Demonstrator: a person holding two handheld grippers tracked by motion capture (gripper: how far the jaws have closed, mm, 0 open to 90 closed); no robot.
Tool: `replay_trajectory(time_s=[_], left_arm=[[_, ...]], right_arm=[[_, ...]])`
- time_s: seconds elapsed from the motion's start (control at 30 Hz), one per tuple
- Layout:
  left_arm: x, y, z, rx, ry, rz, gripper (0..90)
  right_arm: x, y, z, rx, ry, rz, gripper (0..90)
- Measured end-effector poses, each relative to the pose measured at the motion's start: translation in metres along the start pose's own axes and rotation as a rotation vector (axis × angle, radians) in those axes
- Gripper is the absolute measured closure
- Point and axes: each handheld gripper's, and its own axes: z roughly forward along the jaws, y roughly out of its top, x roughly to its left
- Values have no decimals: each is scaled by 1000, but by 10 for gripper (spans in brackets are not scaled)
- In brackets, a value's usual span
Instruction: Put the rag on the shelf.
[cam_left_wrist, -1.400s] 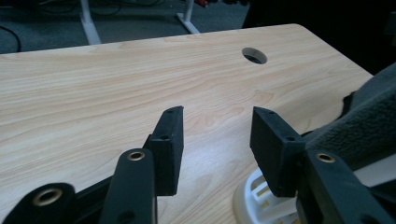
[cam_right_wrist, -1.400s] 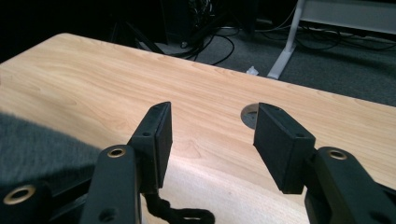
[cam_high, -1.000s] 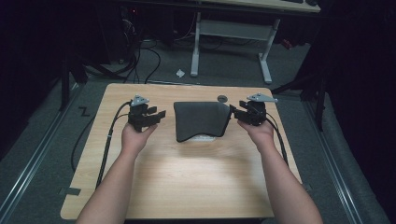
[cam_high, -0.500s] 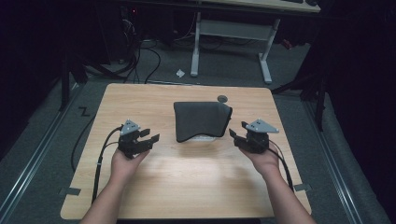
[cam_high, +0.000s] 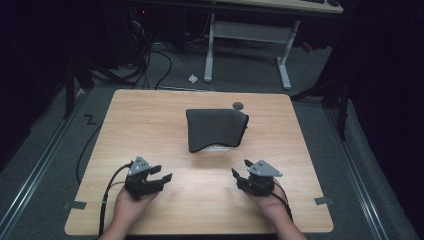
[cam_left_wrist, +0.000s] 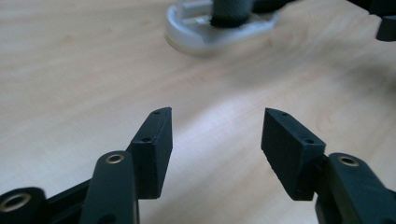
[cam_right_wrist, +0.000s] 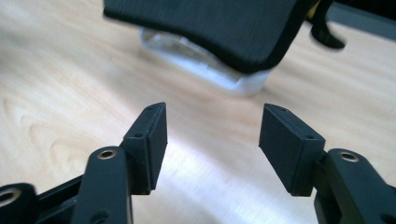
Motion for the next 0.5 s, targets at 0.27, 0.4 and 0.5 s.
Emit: replay_trajectory(time_s=[0.27, 0.4, 0.5], left_arm=[[-22, -7, 10, 79, 11, 79, 408], [-15, -10, 10, 86, 5, 53, 401], [-11, -10, 8, 79, 6, 29, 400]], right_arm=[[7, -16, 2, 59, -13, -24, 425], [5, -19, 4, 70, -19, -18, 426], [4, -21, 6, 80, -16, -24, 426]])
